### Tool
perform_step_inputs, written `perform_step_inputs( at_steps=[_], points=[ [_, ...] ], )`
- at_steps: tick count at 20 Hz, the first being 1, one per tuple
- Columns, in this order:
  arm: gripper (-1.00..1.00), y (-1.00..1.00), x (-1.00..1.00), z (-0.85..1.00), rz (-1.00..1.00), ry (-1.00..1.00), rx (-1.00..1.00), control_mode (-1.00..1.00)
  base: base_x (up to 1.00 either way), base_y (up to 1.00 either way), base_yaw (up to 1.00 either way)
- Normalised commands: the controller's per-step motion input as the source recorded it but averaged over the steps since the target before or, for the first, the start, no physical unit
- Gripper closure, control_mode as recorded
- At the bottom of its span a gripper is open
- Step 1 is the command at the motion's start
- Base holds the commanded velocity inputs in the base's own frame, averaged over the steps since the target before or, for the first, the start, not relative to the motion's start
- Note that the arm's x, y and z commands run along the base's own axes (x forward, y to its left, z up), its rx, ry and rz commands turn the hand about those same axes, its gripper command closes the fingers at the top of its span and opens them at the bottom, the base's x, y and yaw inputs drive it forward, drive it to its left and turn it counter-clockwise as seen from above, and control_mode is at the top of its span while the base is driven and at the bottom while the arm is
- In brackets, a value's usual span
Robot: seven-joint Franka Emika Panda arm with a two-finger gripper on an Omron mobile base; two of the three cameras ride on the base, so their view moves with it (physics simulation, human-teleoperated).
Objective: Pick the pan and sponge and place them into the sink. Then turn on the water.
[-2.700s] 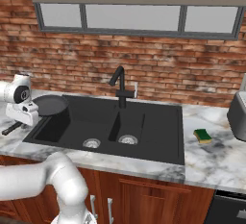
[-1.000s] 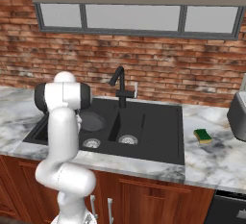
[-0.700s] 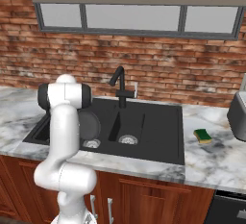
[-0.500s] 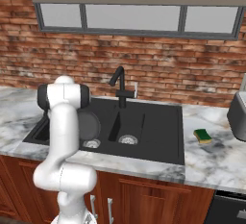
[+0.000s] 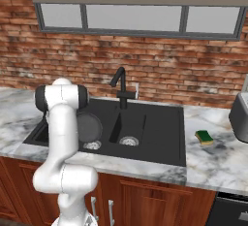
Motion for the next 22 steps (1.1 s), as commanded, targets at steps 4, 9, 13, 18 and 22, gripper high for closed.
perform_step_inputs(
  at_steps=[4, 9, 13, 18, 22],
  points=[
    [-1.0, -0.08, 0.0, -0.41, -0.24, 0.0, -0.06, -1.0, 0.0, 0.0, 0.0],
    [-1.0, -0.03, 0.0, 0.06, -0.09, -0.03, 0.0, -1.0, 0.0, 0.0, 0.0],
    [-1.0, -0.13, 0.0, 0.23, 0.0, -0.05, 0.0, -1.0, 0.0, 0.0, 0.0],
    [-1.0, -0.01, -0.02, 0.67, 0.0, -0.12, 0.0, -1.0, 0.0, 0.0, 0.0],
    [-1.0, 0.0, -0.13, 1.0, 0.09, -0.05, 0.0, -1.0, 0.0, 0.0, 0.0]
  ],
)
